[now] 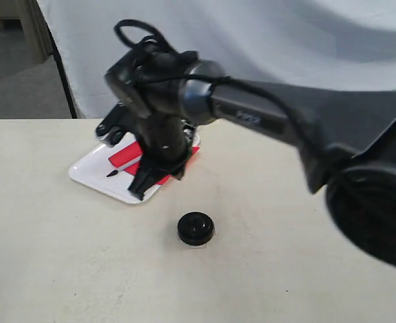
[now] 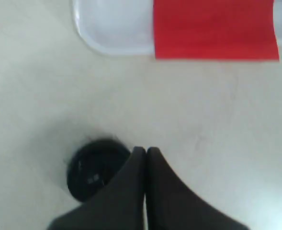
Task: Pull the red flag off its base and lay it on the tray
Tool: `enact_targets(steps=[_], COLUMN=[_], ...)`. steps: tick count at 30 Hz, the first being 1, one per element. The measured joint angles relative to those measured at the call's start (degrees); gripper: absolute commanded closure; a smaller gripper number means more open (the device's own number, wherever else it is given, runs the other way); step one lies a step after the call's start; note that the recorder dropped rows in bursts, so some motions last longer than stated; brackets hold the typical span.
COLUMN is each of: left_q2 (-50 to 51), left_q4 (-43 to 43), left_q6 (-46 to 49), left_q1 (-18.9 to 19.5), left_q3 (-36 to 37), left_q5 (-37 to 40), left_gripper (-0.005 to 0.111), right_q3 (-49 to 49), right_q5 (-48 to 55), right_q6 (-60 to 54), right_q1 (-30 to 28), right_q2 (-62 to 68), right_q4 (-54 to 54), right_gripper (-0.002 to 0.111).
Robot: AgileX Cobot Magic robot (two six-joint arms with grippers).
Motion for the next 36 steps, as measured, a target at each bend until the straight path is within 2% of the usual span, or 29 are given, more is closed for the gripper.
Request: enact_targets(steps=[4,7,13,19,22,25,28,34,36], left_q2=[0.0,0.0,0.0,0.0,0.0,0.0,0.0,0.0,0.0], left_q4=[0.0,0.0,0.0,0.0,0.0,0.0,0.0,0.0,0.0], left_q6=[0.0,0.0,0.0,0.0,0.0,0.0,0.0,0.0,0.0], left_q1=[0.0,0.0,0.0,0.0,0.0,0.0,0.0,0.0,0.0], left_q3=[0.0,0.0,0.0,0.0,0.0,0.0,0.0,0.0,0.0], left_q5=[0.0,0.0,0.0,0.0,0.0,0.0,0.0,0.0,0.0], left_gripper=[0.107,0.107,0.107,0.107,0.107,0.107,0.107,0.107,0.107], right_q3=[15.1,27.95,50.06,60.64,62.64,65.05,67.74,73.89,76.75], right_q5=[-0.64,-5.83,-16.87,-18.92,-20.82,-25.09,-28.34,-34.68,-37.42], right_q6=[2.24,3.69,4.94,5.14,5.73,5.73,5.73,5.73,6.24], right_q1=[-7.0,-13.65,-31.41,-49.74,-56.11,-58.2,-57.08,-49.75,-45.6], right_q2=[-9.92,-19.62,-40.61,-56.62,-63.32,-69.07,-72.22,-78.51,-84.03], right_q4=[3.29,6.31,10.21,11.13,12.82,15.41,15.52,15.76,15.76], right_gripper=[0.109,0.109,0.109,0.109,0.109,0.109,0.109,0.109,0.109])
